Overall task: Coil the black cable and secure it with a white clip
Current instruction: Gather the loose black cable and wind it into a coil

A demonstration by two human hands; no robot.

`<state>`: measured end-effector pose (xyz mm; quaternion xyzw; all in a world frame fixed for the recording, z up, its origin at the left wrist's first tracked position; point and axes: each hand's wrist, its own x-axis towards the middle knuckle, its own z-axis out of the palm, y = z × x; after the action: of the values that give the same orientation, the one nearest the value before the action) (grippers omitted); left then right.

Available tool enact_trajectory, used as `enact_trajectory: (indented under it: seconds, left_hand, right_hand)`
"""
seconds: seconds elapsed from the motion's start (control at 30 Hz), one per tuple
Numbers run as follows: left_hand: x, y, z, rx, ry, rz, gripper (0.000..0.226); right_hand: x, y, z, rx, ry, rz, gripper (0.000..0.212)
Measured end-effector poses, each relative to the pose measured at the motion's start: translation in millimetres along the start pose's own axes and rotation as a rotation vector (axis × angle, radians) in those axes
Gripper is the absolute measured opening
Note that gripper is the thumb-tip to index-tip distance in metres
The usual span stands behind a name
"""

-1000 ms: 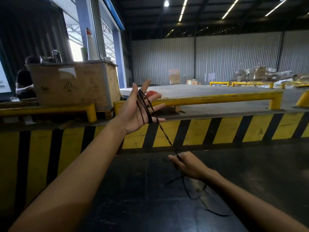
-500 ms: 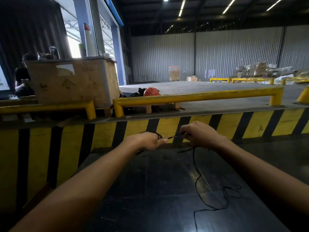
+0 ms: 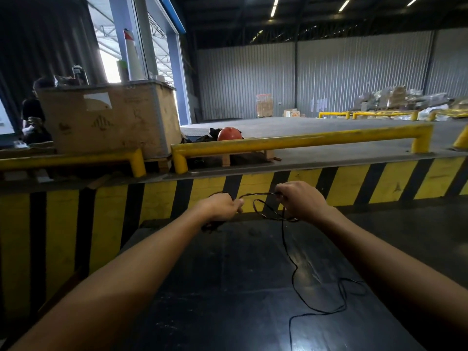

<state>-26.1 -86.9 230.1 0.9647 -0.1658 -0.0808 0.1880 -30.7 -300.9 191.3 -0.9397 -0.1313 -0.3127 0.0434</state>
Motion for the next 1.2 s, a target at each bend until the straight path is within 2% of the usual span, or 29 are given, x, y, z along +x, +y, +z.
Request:
enact_trajectory:
  seconds: [0.1, 0.13, 0.2, 0.3, 0.4, 0.53, 0.63, 0.7, 0.8, 0.93, 1.0, 1.07, 1.13, 1.2]
  left_hand:
    - [-19, 1, -12, -0.56, -0.444, 0.064, 0.043]
    - [-23, 2, -15, -0.717, -0.529, 0.112, 0.041]
    - [-28, 4, -18, -0.968, -0.578, 0.211, 0.042]
    - [-30, 8, -27, -1.186, -0.517, 0.314, 0.044]
    - [-32, 9, -39, -1.342, -0.488, 0.404, 0.046]
    - [-28, 10, -42, -1.476, -0.373, 0.431, 0.045]
    - [-24, 14, -45, -1.61, -0.223, 0.398, 0.043]
    - [-19, 14, -49, -1.713, -0.113, 0.368, 0.042]
    - [-10, 6, -55, -1.865, 0.04, 0.348, 0.043]
    - [-3, -17, -72, -1.996, 0.333, 0.321, 0.05]
    - [-4, -33, -82, -1.945, 0.486, 0.298, 0.05]
    - [-7, -45, -90, -1.869, 0.569, 0.294, 0.049]
    - [-9, -50, -92, -1.839, 0.576, 0.296, 0.049]
    - [-14, -43, -89, -1.823, 0.534, 0.304, 0.048]
  right_hand:
    - [-10, 3, 12, 0.018, -0.066, 0.003, 0.009]
    - [-11, 0, 16, 0.056, -0.069, -0.011, 0.009]
    - [-9, -6, 26, 0.154, -0.072, -0.03, 0.019]
    - [-3, -6, 36, 0.287, -0.027, 0.013, 0.039]
    - [-9, 1, 39, 0.287, -0.002, 0.121, 0.031]
    - [-11, 2, 39, 0.366, -0.003, 0.023, 0.014]
    - [-13, -2, 29, 0.47, -0.063, -0.002, 0.017]
    - [-17, -6, 19, 0.603, -0.131, 0.084, 0.023]
    - [-28, -7, 12, 0.932, -0.267, 0.172, 0.036]
    - [-53, 9, 22, 1.137, -0.26, 0.399, 0.046]
    - [-67, 23, 29, 1.148, -0.229, 0.566, 0.044]
    - [-75, 39, 36, 1.058, -0.181, 0.723, 0.044]
    - [-75, 57, 43, 0.873, -0.164, 0.832, 0.042]
    - [-73, 75, 49, 0.638, -0.241, 0.902, 0.038]
